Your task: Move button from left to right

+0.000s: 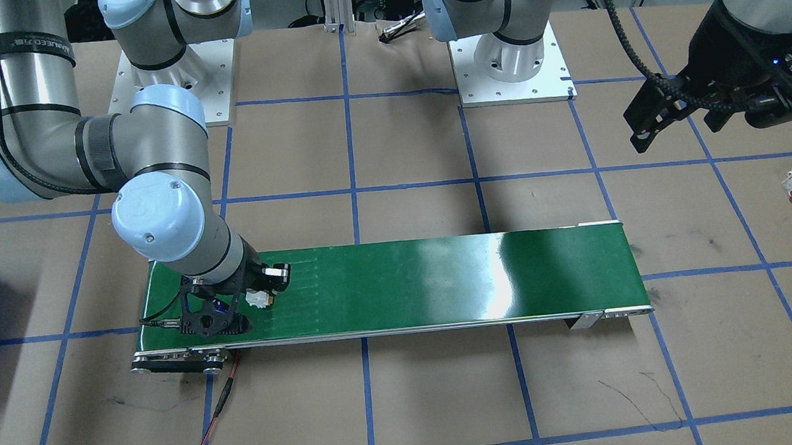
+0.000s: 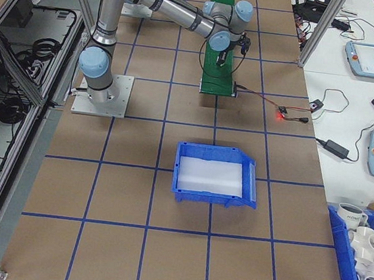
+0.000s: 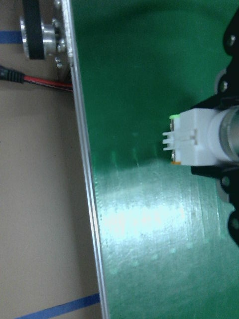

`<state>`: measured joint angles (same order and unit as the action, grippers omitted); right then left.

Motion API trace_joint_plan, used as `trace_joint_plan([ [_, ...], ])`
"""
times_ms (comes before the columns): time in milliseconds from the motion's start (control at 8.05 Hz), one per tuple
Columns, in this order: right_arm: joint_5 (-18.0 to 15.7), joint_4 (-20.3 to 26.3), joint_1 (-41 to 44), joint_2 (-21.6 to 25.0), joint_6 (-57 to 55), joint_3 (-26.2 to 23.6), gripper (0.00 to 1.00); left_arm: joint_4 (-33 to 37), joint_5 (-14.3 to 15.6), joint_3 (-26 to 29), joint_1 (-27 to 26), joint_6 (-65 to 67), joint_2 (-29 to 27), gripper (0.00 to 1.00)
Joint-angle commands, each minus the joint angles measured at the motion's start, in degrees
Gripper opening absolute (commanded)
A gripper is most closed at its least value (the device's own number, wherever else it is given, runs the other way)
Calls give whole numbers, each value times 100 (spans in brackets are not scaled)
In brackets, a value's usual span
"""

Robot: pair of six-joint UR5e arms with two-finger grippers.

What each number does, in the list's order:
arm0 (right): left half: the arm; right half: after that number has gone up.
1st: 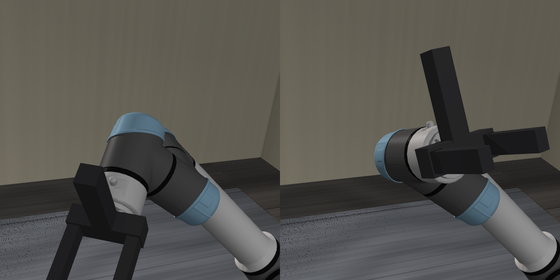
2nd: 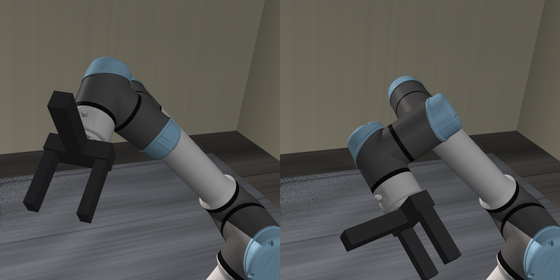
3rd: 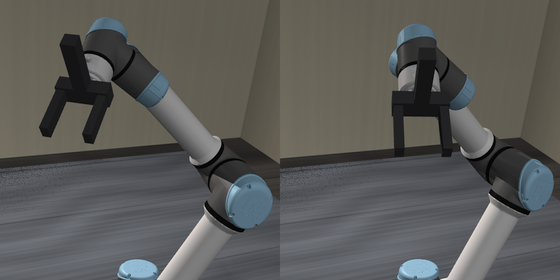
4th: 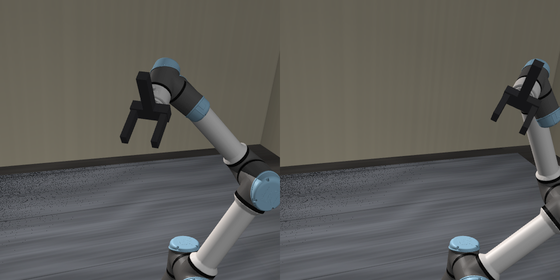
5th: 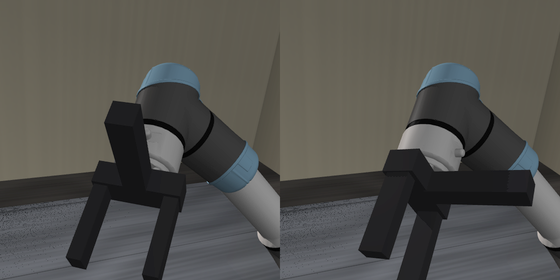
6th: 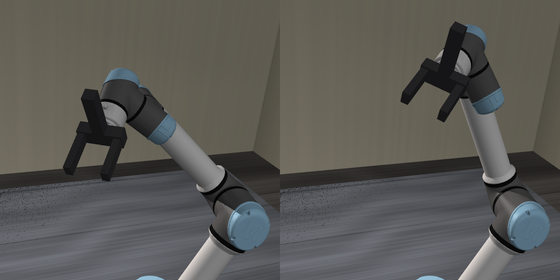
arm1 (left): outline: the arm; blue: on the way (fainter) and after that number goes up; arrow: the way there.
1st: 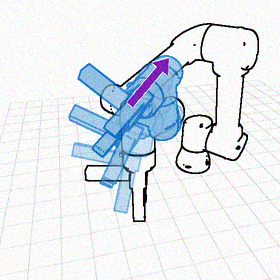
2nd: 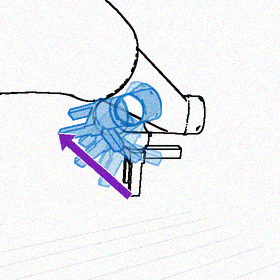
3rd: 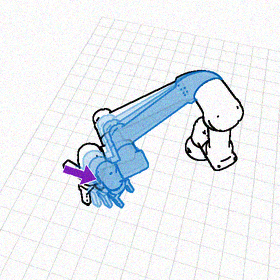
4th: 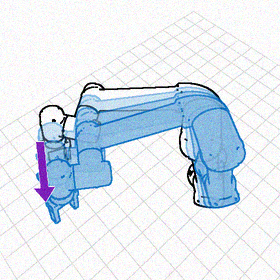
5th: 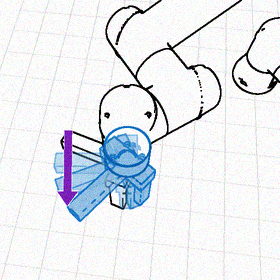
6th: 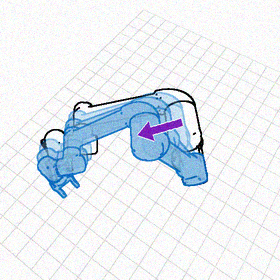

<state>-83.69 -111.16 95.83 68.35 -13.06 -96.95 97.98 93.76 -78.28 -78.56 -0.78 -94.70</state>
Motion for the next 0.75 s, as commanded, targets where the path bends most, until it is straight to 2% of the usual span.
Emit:
trace_joint_plan([
  [0, -393, 565, -151, 99, 49, 595, 0, 2, 2, -12, 7, -1, 13, 100],
  [124, -533, 1039, -405, 134, 232, 912, 0, 2, 2, -12, 7, -1, -5, 100],
  [249, -656, 1304, -799, 308, 582, 1011, 0, 2, 2, -12, 7, -1, -5, 100],
  [373, -727, 1412, -1229, 510, 1073, 1029, 0, 2, 28, -12, 7, -1, -13, 100],
  [497, -1015, 1613, -1634, 677, 1513, 1081, 0, 2, 37, -20, 7, -1, -13, 100],
  [621, -1148, 1641, -2038, 836, 2039, 1099, 0, -7, 37, -21, 7, -1, -13, 100],
])
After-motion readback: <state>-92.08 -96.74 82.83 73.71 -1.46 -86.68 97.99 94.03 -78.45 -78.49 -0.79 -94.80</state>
